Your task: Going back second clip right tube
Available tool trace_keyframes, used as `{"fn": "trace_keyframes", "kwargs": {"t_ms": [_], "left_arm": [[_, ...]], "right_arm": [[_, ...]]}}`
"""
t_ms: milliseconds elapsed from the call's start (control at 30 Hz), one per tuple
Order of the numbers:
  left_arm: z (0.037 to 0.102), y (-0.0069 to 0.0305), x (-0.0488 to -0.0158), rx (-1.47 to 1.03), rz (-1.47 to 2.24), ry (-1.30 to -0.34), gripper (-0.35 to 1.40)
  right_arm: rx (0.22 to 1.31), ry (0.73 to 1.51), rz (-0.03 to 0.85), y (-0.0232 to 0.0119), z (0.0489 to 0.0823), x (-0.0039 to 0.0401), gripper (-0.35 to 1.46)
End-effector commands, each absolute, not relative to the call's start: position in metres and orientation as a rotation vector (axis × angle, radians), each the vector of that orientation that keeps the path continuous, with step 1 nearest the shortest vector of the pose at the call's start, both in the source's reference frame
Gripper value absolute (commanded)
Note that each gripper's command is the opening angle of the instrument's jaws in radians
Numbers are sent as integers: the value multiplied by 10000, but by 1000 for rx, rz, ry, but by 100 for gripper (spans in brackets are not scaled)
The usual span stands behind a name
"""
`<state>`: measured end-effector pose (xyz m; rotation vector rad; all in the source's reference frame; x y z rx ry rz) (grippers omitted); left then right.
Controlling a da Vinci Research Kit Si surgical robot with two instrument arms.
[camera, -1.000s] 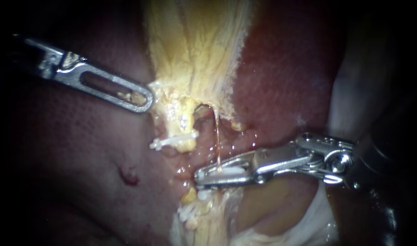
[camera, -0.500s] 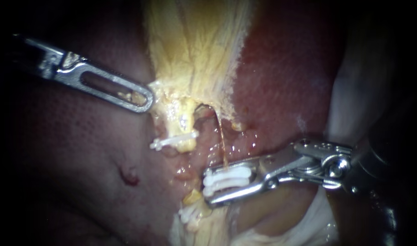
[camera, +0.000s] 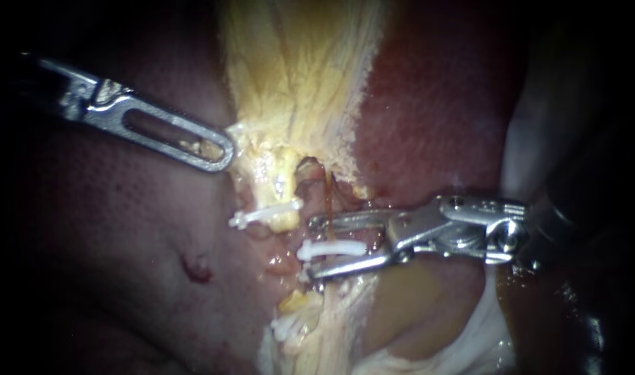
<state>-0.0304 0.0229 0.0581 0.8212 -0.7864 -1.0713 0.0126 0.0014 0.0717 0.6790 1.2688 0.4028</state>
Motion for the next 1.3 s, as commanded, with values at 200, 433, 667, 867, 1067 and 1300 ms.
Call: {"fn": "trace_keyframes", "kwargs": {"t_ms": [200,433,667,867,1067,1300], "left_arm": [[581,229,-304,821,-1071,-786,-35],[581,229,-303,822,-1071,-786,-35],[581,229,-303,821,-1071,-786,-35],[587,224,-309,814,-1072,-787,-35],[606,211,-333,813,-1064,-780,-35],[640,203,-366,807,-1048,-746,-35]], "right_arm": [[588,1290,350,17,711,108,49],[533,1316,265,29,695,69,50],[521,1329,235,46,672,33,50],[503,1329,232,47,665,27,50],[502,1331,224,47,665,26,50],[505,1332,222,45,662,26,50]]}}
